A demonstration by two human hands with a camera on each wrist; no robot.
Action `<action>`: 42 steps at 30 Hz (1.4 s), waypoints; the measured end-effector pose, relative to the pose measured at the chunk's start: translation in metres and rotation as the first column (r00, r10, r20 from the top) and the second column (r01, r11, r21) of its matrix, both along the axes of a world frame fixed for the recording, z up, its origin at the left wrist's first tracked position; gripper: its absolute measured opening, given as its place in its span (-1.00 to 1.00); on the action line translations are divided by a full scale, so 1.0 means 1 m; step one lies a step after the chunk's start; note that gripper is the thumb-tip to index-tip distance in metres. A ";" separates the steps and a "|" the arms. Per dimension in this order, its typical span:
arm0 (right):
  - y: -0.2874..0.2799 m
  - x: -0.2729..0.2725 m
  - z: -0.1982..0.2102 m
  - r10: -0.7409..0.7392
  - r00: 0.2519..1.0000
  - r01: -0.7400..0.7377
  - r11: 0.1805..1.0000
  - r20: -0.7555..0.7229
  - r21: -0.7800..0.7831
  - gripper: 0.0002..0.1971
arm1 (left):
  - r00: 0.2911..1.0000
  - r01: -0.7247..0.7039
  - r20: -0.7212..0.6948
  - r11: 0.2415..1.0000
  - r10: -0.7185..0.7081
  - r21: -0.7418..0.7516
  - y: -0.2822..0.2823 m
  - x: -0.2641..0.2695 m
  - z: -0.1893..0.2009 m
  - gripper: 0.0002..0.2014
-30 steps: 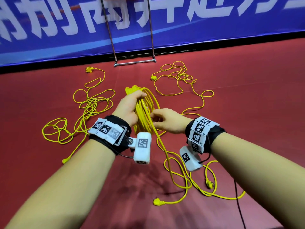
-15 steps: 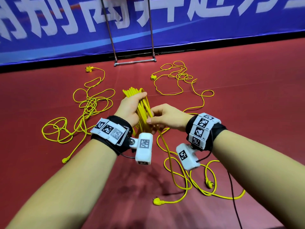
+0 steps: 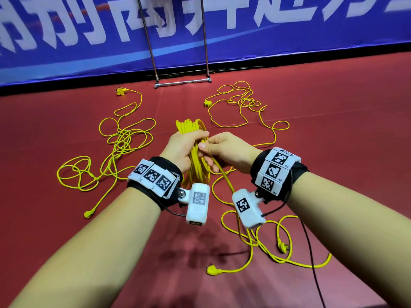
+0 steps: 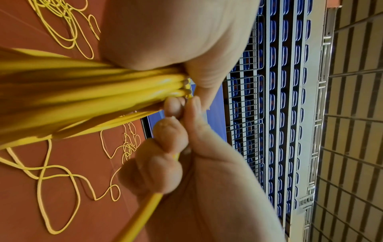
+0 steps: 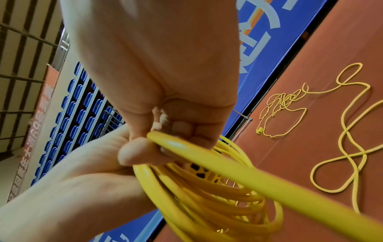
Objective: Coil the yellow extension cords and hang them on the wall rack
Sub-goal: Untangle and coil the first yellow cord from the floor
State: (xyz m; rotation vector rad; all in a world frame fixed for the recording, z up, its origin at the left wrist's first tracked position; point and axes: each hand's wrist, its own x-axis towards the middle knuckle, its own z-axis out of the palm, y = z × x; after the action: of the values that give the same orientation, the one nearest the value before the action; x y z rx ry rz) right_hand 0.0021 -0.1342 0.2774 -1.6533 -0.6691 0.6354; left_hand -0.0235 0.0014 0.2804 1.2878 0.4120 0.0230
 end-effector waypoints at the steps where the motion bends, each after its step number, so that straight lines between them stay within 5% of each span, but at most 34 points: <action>1: 0.000 0.000 0.001 0.006 1.000 -0.005 1.000 0.009 -0.016 -0.71 | 0.999 -0.049 0.002 0.999 0.049 -0.005 0.000 0.001 -0.001 -0.77; 8: -0.014 0.010 -0.016 0.134 0.985 -0.149 0.979 -0.110 -0.140 -0.80 | 0.971 -0.238 -0.013 0.952 0.240 -0.191 0.017 0.010 0.005 -0.78; 16: -0.045 0.037 -0.082 0.114 0.993 -0.089 0.880 0.026 -0.466 -0.80 | 0.939 -0.278 0.088 0.883 0.333 -0.379 0.050 0.005 0.027 -0.62; 20: -0.065 0.041 -0.107 0.172 0.980 -0.063 0.758 0.105 -0.649 -0.85 | 0.937 -0.270 0.097 0.872 0.335 -0.408 0.064 0.005 0.034 -0.71; 25: -0.082 0.042 -0.115 0.142 0.979 0.024 0.642 0.149 -0.766 -0.62 | 0.935 -0.265 0.124 0.886 0.333 -0.380 0.077 0.007 0.045 -0.72; 30: -0.076 0.041 -0.093 0.237 0.879 0.287 0.431 0.414 -0.856 -0.46 | 0.943 -0.286 0.102 0.930 0.316 -0.233 0.072 0.006 0.043 -0.74; 35: -0.063 0.046 -0.070 0.144 0.834 0.385 0.540 0.533 -0.748 -0.40 | 0.950 -0.284 0.093 0.950 0.297 -0.131 0.059 0.005 0.037 -0.75; 42: -0.041 0.046 -0.048 -0.080 0.765 0.521 0.659 0.638 -0.542 -0.61 | 0.975 -0.199 0.092 0.980 0.200 -0.024 0.034 0.004 0.031 -0.75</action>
State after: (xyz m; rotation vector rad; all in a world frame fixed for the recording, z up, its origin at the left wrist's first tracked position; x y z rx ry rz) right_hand 0.0481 -0.1752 0.2291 -2.6802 -0.5410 0.0874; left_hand -0.0193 0.0351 0.3113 1.2214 0.4586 0.2487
